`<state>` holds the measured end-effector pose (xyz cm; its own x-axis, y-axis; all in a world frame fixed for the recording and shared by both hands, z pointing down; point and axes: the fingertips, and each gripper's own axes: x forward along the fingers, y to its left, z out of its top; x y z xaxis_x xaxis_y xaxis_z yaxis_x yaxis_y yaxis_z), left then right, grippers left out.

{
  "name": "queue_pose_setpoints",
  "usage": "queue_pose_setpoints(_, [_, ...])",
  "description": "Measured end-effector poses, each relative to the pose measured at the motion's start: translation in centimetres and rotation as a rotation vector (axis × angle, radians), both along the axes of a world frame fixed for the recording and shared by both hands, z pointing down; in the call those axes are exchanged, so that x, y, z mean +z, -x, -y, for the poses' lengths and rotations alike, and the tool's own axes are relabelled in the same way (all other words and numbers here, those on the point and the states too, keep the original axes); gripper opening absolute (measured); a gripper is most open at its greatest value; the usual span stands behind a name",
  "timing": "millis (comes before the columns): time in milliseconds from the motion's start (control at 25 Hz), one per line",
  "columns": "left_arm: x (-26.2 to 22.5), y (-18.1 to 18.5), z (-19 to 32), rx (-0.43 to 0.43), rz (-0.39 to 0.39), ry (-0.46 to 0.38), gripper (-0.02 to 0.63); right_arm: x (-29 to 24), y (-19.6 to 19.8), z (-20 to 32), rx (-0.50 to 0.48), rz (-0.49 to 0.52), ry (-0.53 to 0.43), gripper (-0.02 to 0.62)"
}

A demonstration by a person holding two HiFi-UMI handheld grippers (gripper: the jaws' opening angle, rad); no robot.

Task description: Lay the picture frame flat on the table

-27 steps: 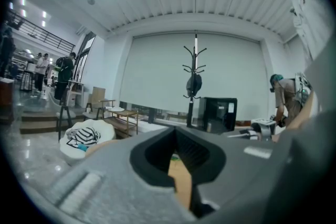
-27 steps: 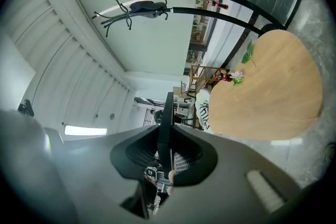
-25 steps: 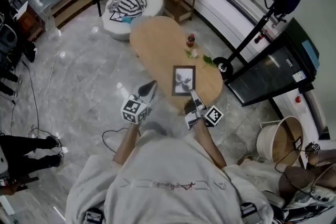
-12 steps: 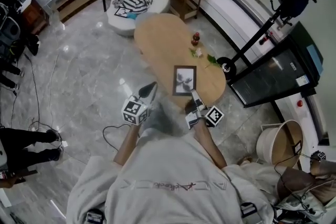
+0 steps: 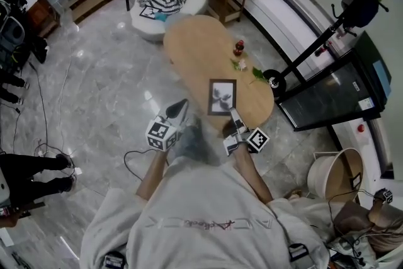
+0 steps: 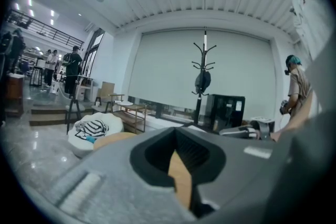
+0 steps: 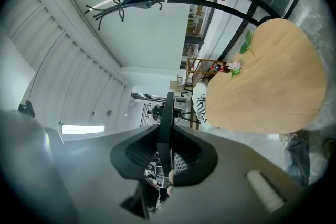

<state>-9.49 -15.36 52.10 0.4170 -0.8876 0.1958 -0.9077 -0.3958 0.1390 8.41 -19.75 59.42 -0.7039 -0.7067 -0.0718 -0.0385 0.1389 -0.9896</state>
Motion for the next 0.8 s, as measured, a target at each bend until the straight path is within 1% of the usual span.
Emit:
queue_pose_setpoints(320, [1.9,1.3,4.3,0.019,-0.012,0.024,0.0,1.7,1.5,3.7,0.004,-0.014,0.019,0.075])
queue_pose_setpoints(560, [2.7,2.7,9.7,0.043,-0.018,0.038,0.0,2.3,3.2,8.3,0.018,-0.013,0.038,0.075])
queue_pose_setpoints(800, [3.2,5.6,15.4,0.043,-0.023,0.047,0.0,2.8,6.0,13.7,0.013,-0.016,0.05,0.075])
